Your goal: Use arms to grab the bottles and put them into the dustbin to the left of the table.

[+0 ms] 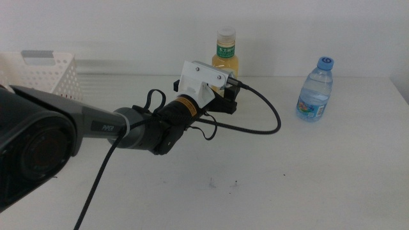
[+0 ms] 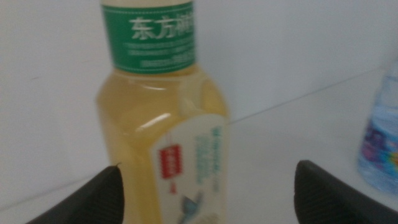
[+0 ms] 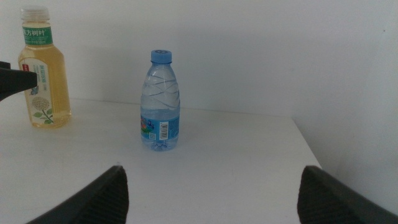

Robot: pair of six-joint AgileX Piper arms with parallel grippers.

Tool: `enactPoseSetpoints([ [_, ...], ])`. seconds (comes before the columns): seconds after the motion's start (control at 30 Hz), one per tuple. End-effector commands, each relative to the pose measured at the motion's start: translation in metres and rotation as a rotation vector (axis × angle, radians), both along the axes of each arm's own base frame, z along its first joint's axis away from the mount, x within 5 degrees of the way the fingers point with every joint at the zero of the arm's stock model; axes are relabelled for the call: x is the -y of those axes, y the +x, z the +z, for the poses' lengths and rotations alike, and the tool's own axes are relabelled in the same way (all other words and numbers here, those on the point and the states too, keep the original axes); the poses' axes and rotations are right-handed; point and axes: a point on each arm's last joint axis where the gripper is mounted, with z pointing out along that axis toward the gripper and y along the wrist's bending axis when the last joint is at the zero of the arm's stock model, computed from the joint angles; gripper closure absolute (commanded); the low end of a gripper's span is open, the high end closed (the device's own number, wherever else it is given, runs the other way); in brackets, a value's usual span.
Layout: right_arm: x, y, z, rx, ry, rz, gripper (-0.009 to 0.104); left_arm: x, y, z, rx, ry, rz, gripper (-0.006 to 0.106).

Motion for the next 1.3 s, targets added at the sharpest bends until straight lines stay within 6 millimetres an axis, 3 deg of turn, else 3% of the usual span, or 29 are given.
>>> enactPoseSetpoints([
  [0.0, 0.0, 0.0, 0.0, 0.009, -0.004, -0.004, 0.015, -0.003, 0.01, 0.001, 0.005, -0.015, 0.021, 0.007],
  [0.27, 0.0, 0.0, 0.0, 0.009, -0.004, -0.004, 0.015, 0.0, 0.03, -0.006, -0.027, -0.053, 0.008, 0.007],
  [1.27, 0.0, 0.0, 0.0, 0.009, -0.004, -0.004, 0.015, 0.01, 0.067, -0.029, -0.028, -0.027, 0.007, 0.007],
])
